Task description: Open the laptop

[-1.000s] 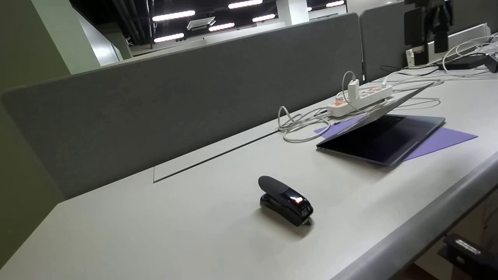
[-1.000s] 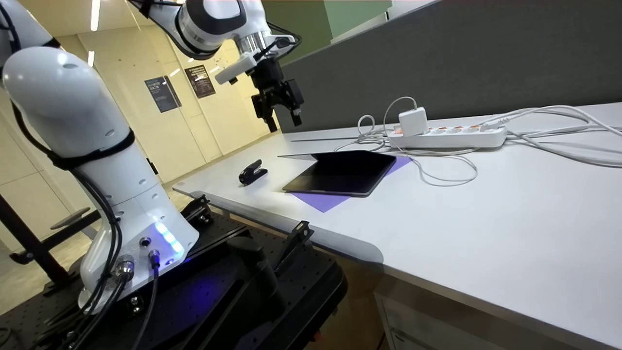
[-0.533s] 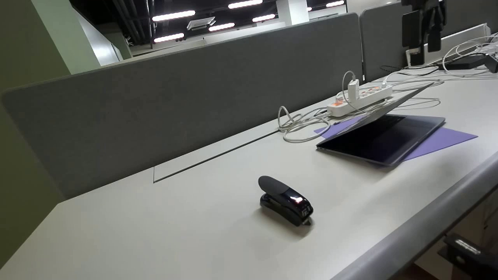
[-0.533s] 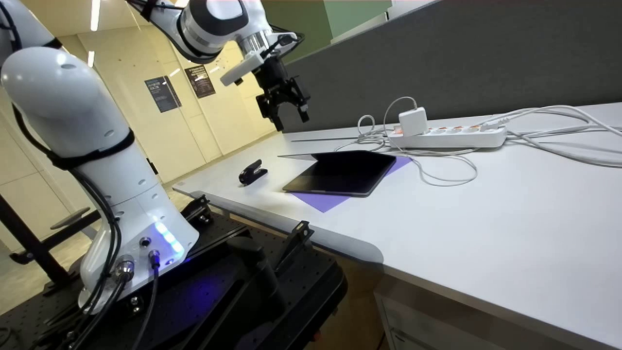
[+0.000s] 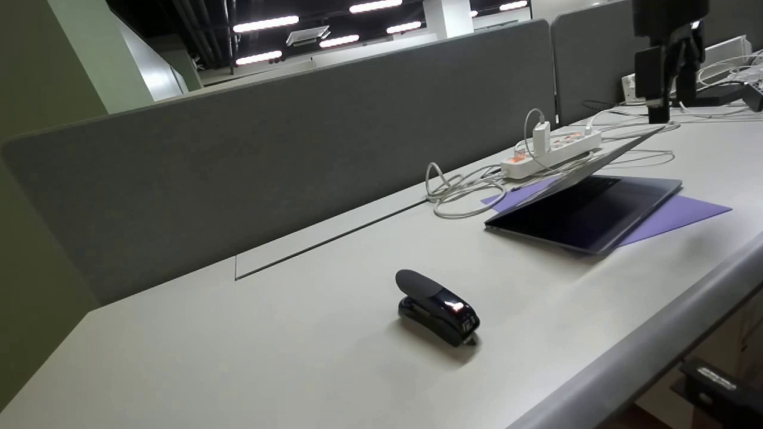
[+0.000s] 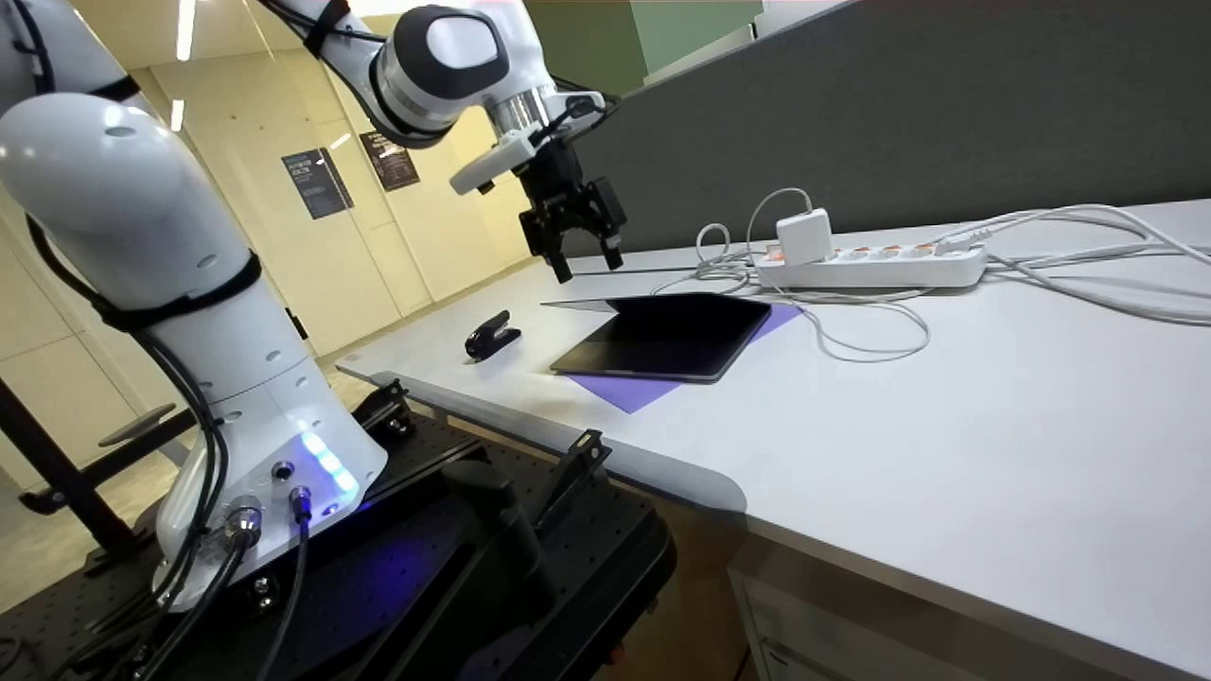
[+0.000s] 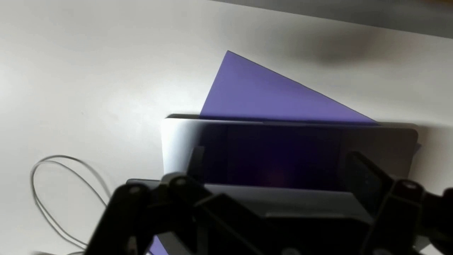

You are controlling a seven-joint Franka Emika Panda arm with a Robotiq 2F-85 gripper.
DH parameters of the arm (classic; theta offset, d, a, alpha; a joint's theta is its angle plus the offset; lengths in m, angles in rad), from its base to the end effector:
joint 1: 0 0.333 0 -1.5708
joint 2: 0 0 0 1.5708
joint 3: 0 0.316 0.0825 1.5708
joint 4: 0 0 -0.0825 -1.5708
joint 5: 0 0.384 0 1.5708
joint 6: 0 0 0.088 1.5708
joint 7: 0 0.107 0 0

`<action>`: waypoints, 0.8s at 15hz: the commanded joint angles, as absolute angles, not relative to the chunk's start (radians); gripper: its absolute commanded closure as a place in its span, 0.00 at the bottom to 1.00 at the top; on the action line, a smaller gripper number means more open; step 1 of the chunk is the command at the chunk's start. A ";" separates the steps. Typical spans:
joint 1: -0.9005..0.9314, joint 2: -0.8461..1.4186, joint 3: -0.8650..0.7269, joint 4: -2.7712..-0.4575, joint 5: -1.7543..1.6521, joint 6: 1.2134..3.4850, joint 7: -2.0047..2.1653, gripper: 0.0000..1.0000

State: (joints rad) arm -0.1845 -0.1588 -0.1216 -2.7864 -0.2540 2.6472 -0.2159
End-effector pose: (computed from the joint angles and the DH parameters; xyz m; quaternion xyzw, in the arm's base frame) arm 0.3663 -0.1066 0.2583 0.9964 0.0667 -0.0034 0.0525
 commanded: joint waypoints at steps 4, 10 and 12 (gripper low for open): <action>-0.191 -0.024 -0.147 -2.786 -0.276 2.788 -0.191 0.00; -0.180 0.075 -0.166 -2.785 -0.324 2.966 -0.179 0.00; -0.171 0.101 -0.175 -2.785 -0.325 3.021 -0.182 0.00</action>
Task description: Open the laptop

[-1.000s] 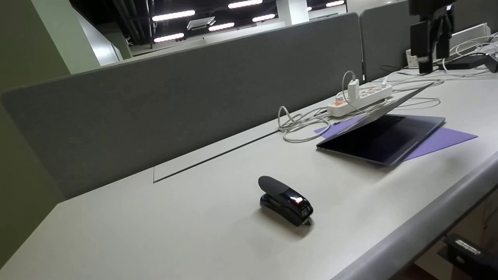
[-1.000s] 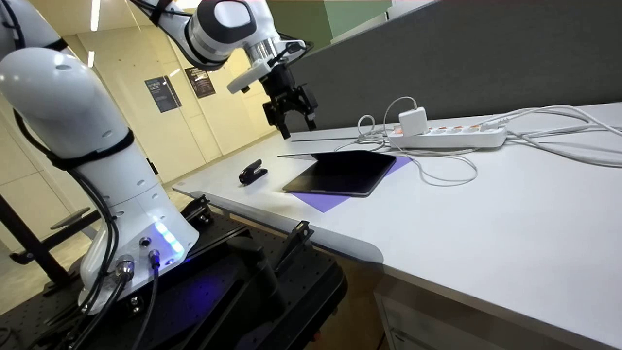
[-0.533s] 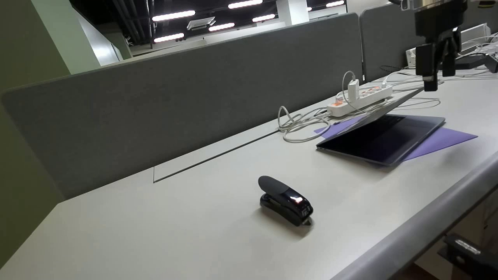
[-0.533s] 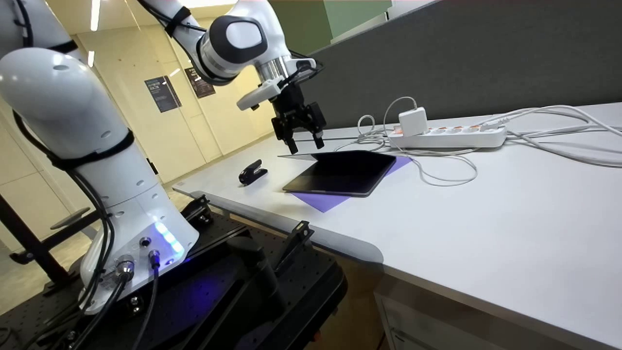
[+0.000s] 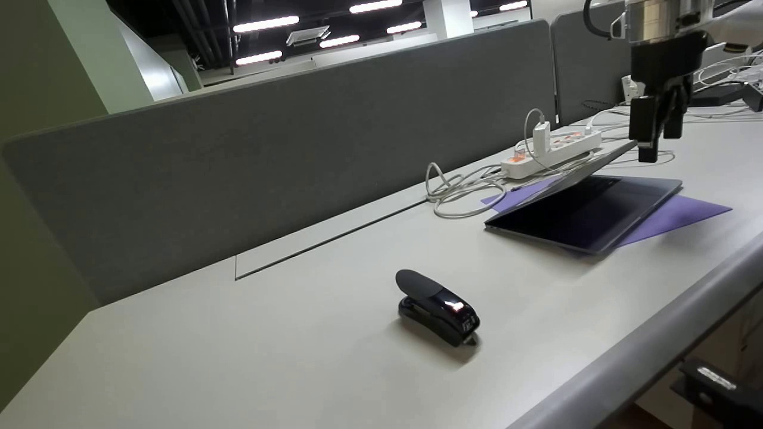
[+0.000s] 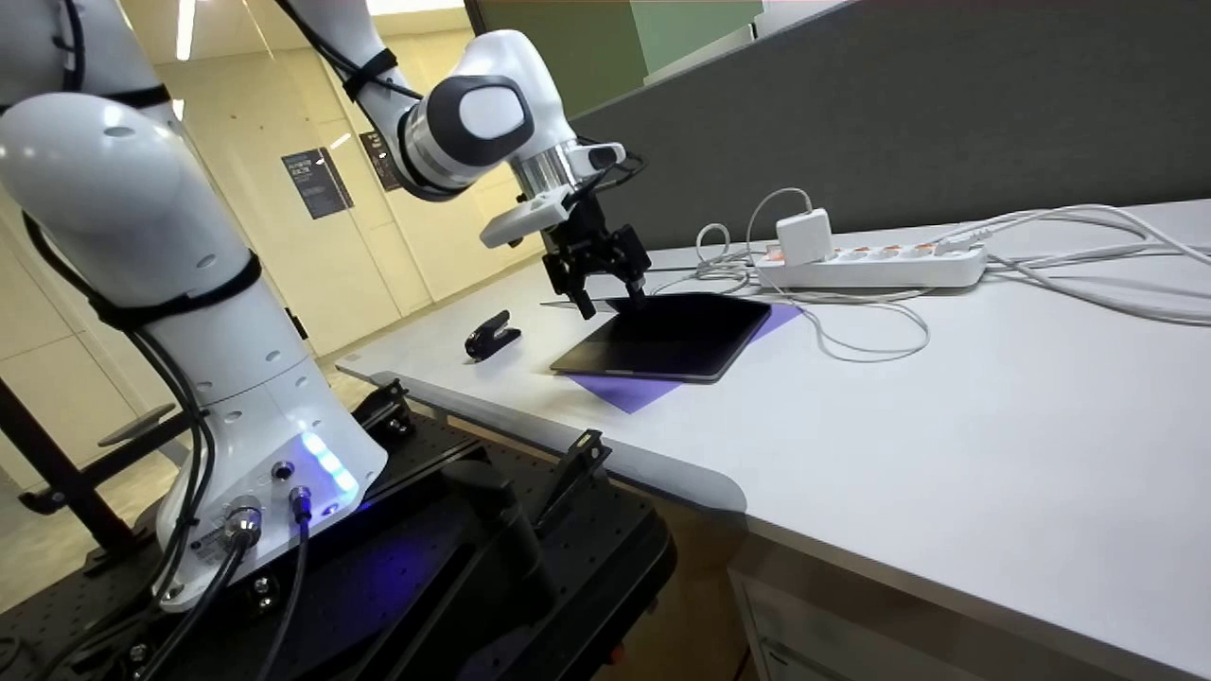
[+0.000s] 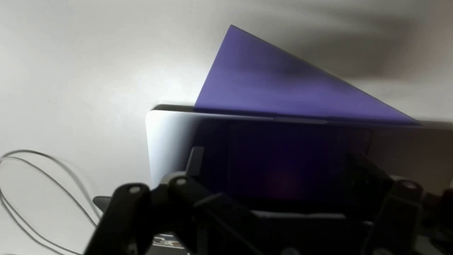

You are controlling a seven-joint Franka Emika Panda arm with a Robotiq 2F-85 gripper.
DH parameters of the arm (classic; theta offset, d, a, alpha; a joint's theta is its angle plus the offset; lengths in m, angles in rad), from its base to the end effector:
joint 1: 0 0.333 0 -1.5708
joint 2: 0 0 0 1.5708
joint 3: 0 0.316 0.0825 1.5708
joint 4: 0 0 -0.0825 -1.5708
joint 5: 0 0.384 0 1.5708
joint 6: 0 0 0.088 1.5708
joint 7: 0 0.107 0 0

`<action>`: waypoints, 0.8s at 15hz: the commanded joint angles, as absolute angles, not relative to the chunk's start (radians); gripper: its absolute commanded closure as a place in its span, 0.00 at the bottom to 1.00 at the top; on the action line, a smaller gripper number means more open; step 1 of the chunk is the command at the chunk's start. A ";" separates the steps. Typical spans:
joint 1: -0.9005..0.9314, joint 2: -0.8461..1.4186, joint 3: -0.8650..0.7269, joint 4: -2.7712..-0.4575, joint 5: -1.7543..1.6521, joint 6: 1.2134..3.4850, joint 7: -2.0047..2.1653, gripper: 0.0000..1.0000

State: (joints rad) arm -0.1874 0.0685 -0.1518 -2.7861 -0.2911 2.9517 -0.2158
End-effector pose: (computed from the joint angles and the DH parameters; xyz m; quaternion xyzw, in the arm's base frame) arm 0.3710 -0.1121 0.1990 0.9949 0.0801 0.0351 0.0510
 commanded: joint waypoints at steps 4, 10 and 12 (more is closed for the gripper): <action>-0.145 0.147 -0.197 -2.785 -0.308 3.118 -0.193 0.00; -0.126 0.197 -0.193 -2.786 -0.238 3.230 -0.167 0.00; -0.121 0.202 -0.188 -2.789 -0.200 3.262 -0.162 0.00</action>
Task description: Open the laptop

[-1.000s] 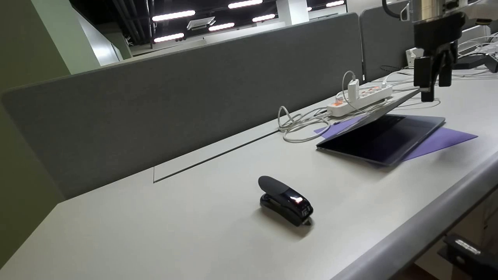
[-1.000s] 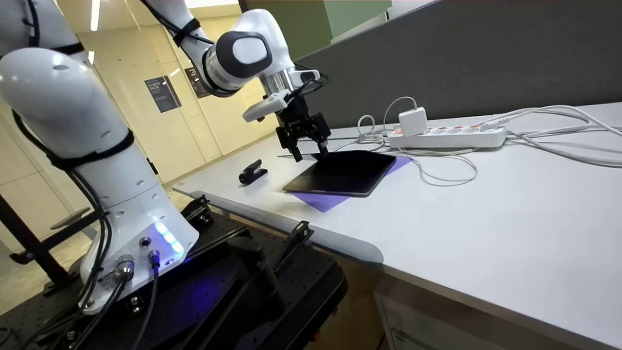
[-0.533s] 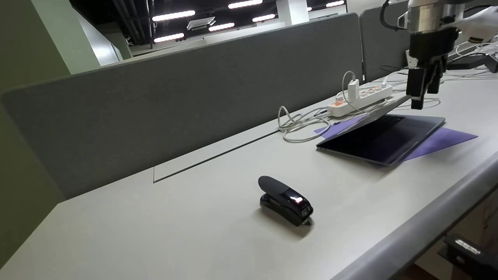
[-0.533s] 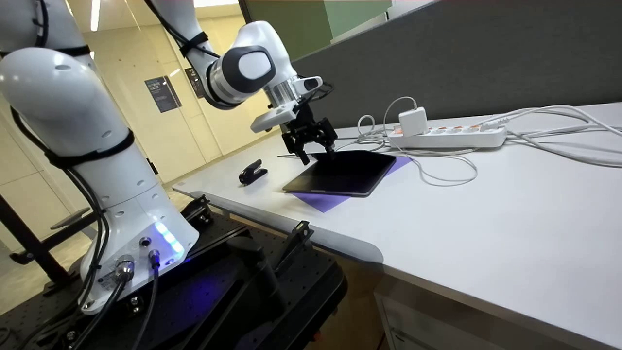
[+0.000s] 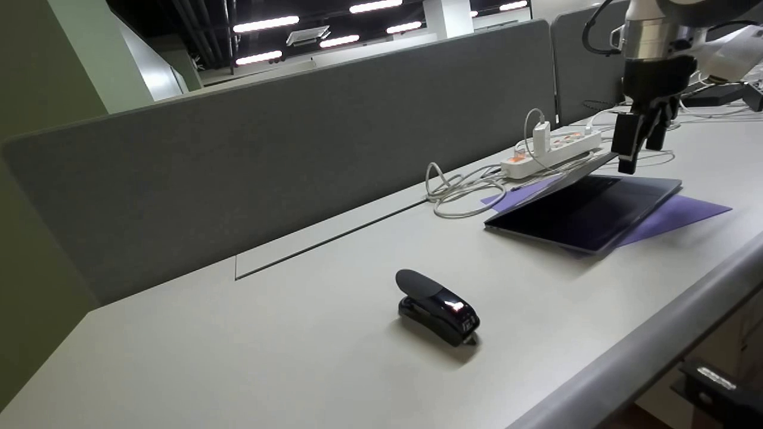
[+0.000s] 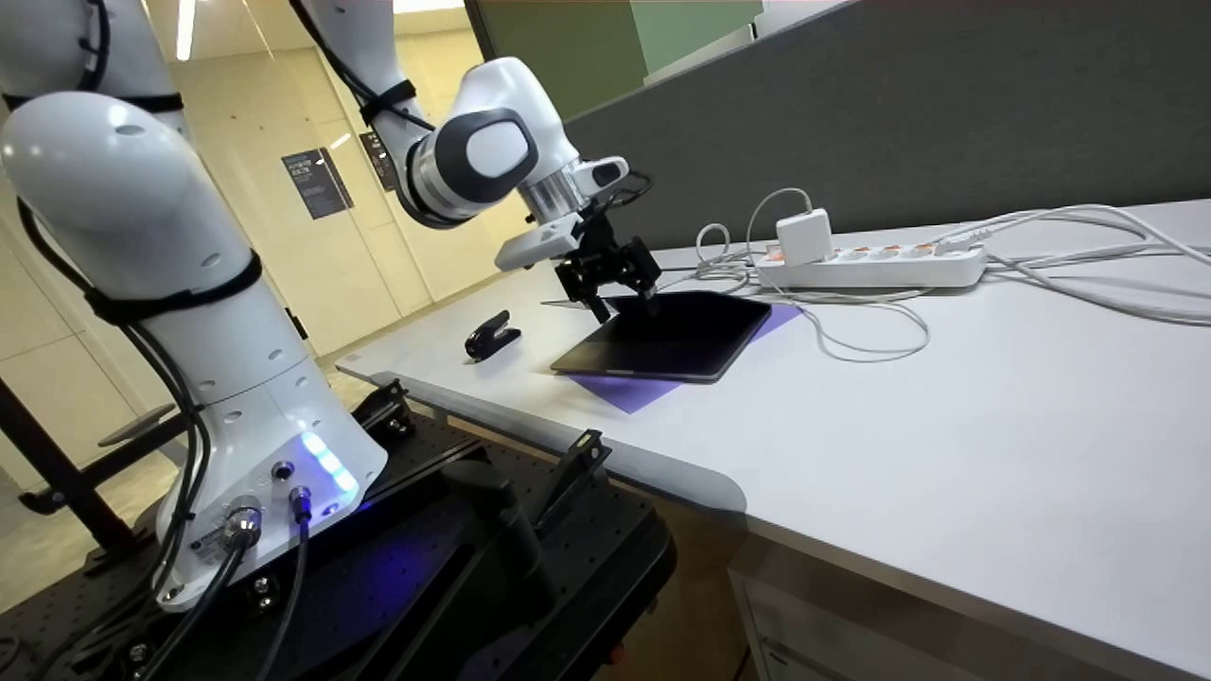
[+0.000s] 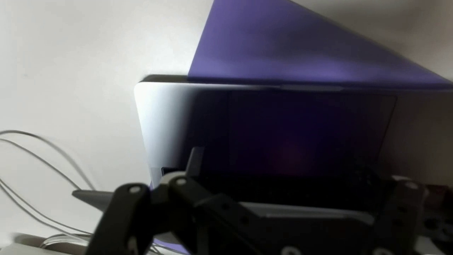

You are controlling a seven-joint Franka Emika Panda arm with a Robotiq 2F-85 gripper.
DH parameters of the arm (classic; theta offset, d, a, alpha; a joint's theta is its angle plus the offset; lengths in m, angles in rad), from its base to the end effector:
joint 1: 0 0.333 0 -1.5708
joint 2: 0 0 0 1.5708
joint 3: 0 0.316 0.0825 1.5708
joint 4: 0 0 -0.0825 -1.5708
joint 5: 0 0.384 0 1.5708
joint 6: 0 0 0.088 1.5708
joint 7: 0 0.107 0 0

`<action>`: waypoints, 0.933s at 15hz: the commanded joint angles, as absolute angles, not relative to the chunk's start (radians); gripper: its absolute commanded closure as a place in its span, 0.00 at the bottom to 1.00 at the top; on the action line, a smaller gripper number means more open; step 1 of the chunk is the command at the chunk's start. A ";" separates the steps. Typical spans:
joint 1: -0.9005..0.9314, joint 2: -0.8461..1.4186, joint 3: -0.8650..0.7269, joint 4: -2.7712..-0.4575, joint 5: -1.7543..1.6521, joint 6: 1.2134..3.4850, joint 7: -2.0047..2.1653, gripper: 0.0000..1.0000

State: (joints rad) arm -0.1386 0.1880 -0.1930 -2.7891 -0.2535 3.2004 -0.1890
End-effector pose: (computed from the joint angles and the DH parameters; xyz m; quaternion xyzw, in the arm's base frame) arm 0.3764 -0.1091 0.1779 0.9919 0.0593 0.1000 0.0519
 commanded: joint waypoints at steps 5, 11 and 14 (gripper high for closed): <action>-0.114 0.176 -0.159 -2.795 -0.134 3.283 -0.159 0.00; -0.089 0.148 -0.167 -2.792 -0.106 3.310 -0.174 0.00; -0.086 0.130 -0.171 -2.790 -0.096 3.317 -0.177 0.00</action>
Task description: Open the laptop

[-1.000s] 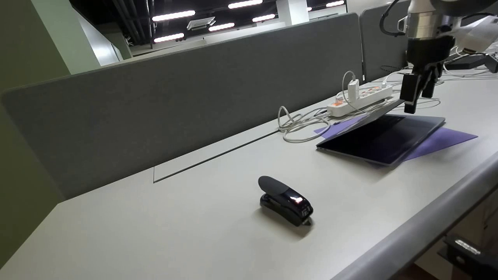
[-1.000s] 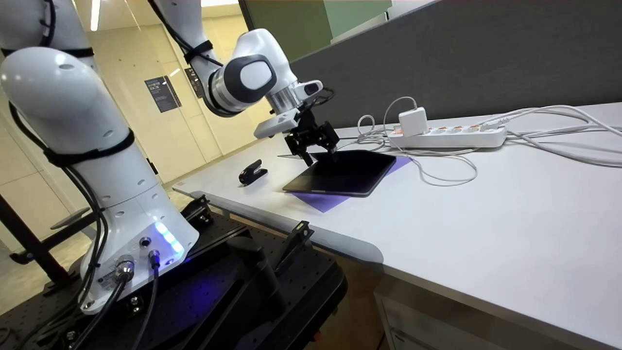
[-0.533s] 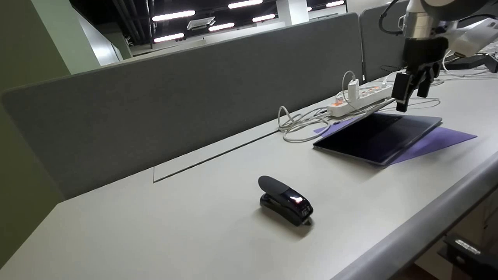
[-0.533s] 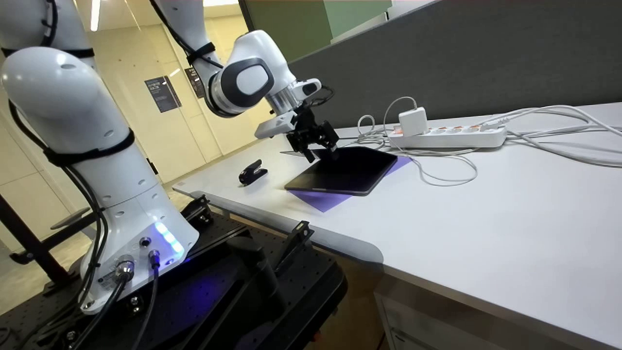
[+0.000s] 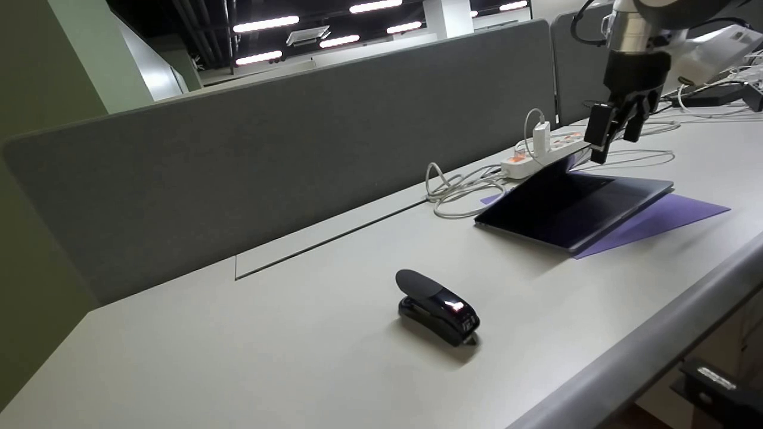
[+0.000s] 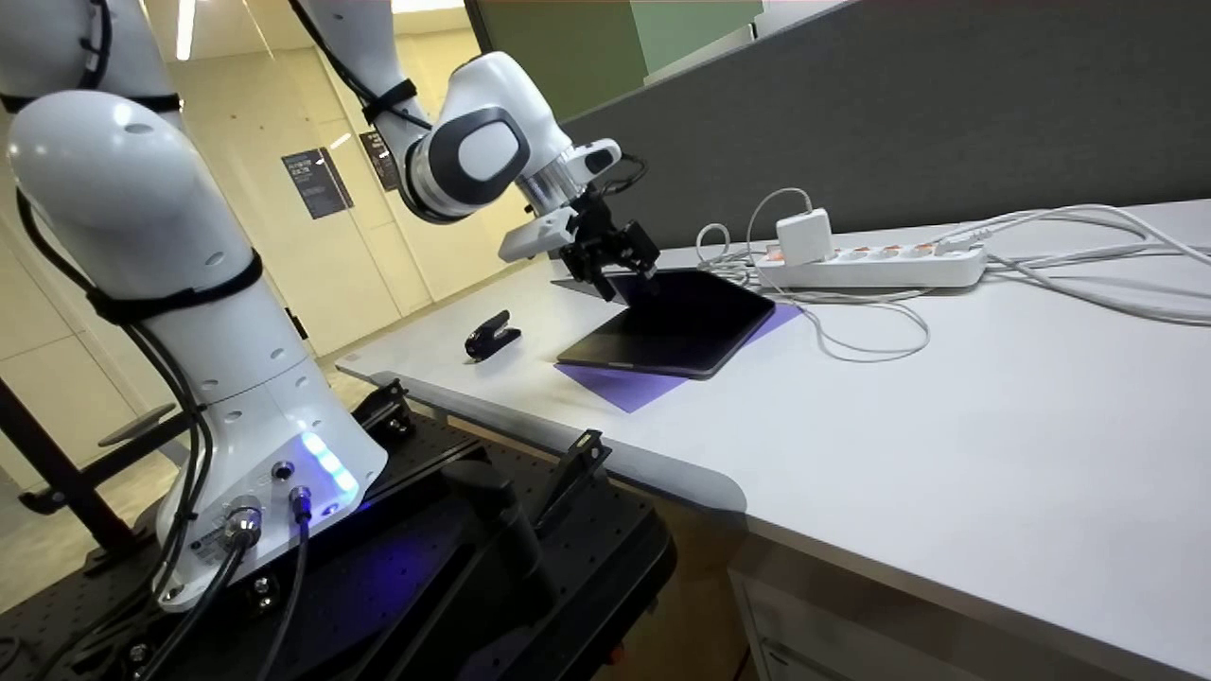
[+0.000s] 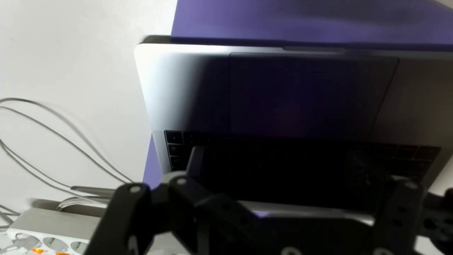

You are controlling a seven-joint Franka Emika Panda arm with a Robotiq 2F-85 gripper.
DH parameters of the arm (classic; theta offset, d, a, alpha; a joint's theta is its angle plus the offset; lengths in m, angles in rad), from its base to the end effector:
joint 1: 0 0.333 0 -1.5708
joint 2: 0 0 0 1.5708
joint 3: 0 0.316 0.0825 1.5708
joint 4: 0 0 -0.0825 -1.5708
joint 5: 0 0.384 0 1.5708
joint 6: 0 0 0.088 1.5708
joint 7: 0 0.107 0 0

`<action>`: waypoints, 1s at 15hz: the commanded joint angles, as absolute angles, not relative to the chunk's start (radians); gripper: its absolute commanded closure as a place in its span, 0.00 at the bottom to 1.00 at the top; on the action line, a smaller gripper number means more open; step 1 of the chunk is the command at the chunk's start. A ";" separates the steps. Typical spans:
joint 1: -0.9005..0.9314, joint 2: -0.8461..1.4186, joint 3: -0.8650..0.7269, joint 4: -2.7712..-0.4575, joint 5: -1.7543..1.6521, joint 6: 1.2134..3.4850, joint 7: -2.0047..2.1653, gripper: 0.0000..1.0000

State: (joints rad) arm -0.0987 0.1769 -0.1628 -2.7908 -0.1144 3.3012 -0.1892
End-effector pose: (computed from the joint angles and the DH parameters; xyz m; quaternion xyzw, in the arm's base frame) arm 0.3909 -0.0954 0.1938 0.9857 0.0252 0.1586 0.0510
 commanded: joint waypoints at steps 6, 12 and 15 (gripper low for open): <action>-0.065 0.080 -0.196 -2.788 -0.068 3.307 -0.188 0.00; -0.060 0.038 -0.223 -2.758 -0.035 3.267 -0.197 0.00; -0.095 0.058 -0.197 -2.769 -0.069 3.259 -0.187 0.00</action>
